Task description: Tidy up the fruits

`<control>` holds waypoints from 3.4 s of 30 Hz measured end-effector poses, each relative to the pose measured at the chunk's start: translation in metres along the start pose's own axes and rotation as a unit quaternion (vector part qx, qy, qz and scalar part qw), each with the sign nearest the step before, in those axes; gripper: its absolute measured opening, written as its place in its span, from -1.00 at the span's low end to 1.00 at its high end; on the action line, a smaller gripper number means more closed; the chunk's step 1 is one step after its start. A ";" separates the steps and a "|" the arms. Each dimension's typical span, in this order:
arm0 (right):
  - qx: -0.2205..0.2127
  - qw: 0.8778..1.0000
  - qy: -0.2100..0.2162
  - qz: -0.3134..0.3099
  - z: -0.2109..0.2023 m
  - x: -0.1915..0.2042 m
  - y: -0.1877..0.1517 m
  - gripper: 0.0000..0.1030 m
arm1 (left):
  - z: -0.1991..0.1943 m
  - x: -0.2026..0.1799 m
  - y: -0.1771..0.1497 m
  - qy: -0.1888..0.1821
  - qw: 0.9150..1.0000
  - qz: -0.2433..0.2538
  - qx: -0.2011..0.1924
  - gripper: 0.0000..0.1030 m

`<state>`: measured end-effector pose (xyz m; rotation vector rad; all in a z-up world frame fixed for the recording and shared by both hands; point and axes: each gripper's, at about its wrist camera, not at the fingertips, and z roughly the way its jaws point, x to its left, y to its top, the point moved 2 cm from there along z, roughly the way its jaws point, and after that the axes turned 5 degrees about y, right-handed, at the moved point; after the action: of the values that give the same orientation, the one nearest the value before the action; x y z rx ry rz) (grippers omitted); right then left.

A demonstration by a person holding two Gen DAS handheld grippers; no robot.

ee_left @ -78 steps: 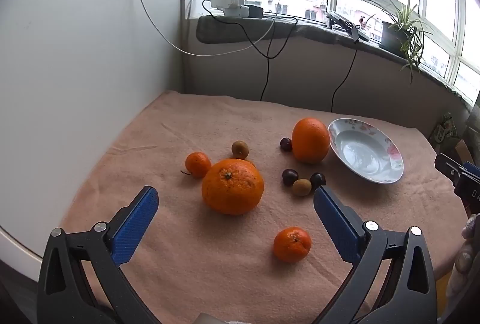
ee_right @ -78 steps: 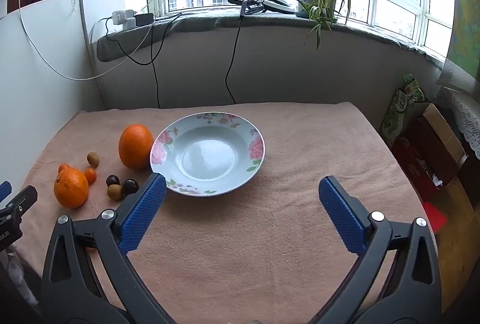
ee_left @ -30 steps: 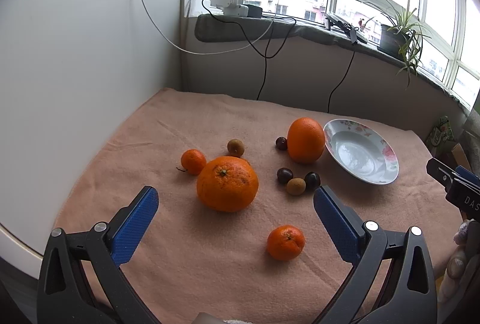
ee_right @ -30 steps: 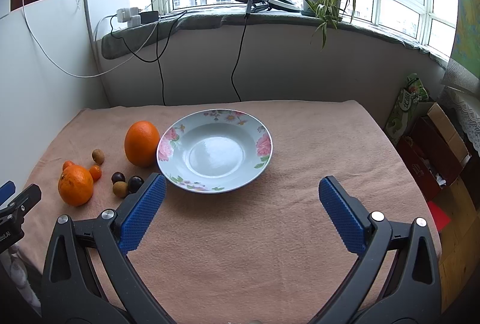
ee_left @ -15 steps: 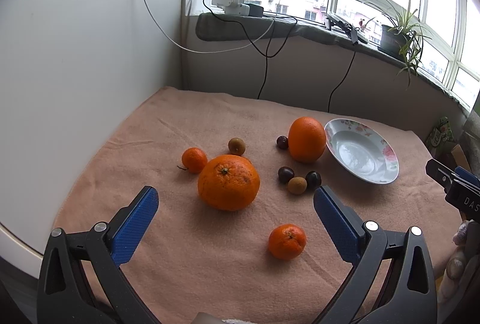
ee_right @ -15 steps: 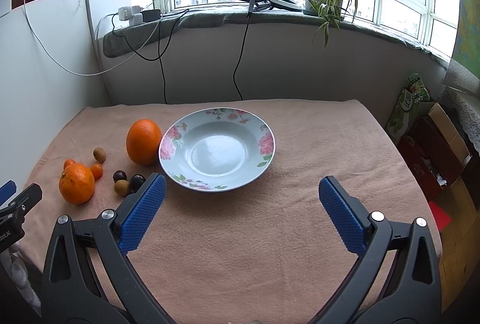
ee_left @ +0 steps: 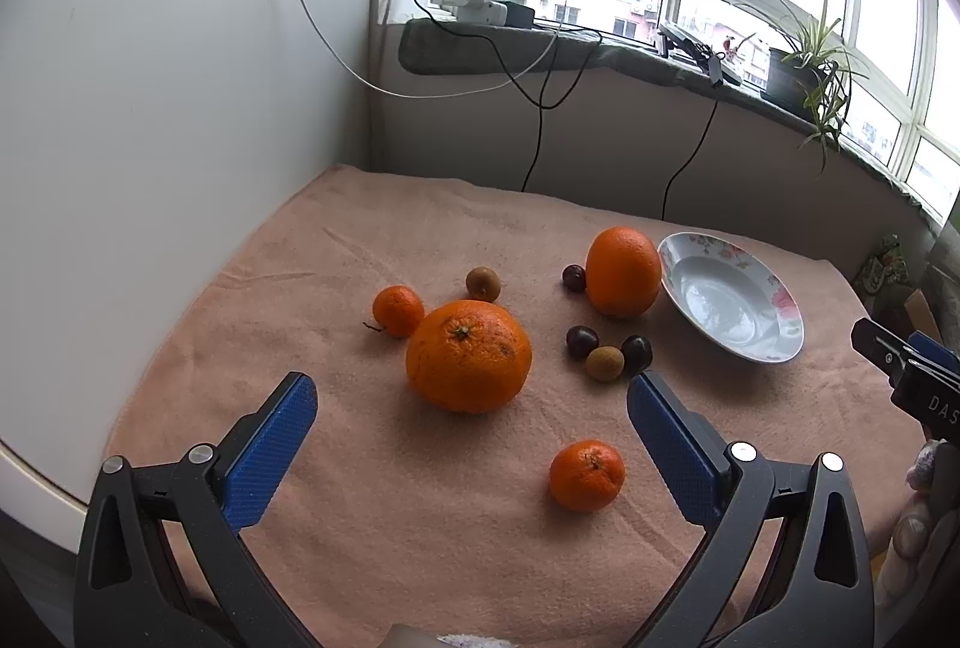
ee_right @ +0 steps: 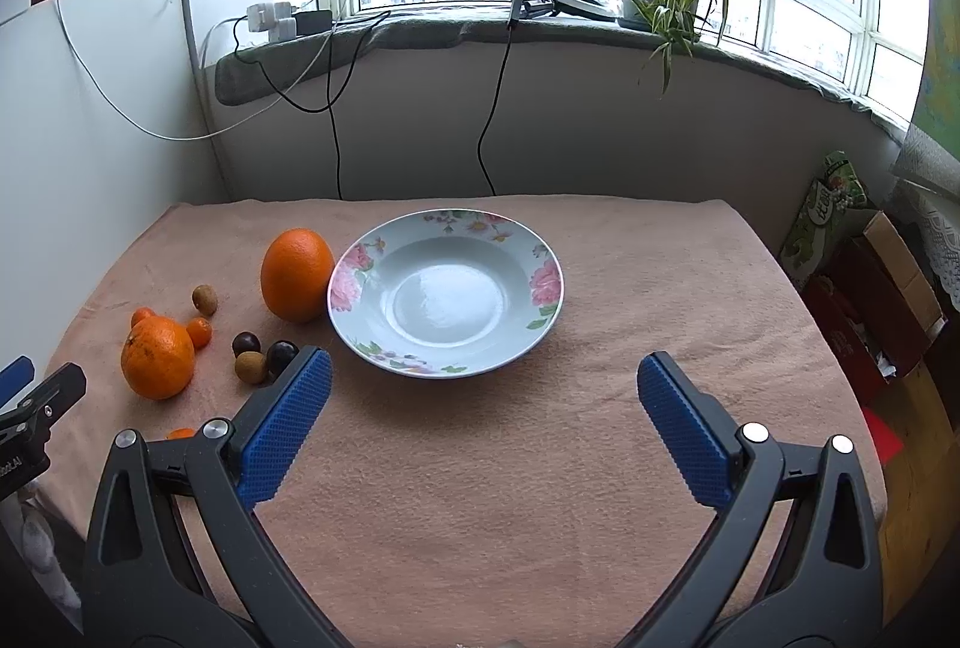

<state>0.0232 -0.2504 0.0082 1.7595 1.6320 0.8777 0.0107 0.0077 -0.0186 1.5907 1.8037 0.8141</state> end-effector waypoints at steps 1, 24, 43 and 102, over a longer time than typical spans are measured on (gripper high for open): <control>0.000 1.000 0.000 -0.001 0.000 0.000 0.000 1.00 | 0.000 0.001 0.000 0.000 1.000 -0.001 0.001 0.99; 0.034 0.992 0.119 -0.007 0.023 0.027 -0.001 1.00 | 0.028 0.044 -0.017 -0.008 0.998 -0.050 0.046 0.99; 0.116 0.950 0.274 -0.096 0.082 0.128 0.013 1.00 | 0.053 0.050 -0.013 -0.051 0.995 -0.064 0.047 0.98; 0.251 0.883 0.374 -0.129 0.147 0.208 -0.002 0.37 | 0.099 0.035 -0.006 -0.149 0.978 -0.093 0.113 0.38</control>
<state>0.1448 -0.0397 -0.0673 1.5175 2.7337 1.1585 0.0797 0.0483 -0.0873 1.5553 1.8354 0.2750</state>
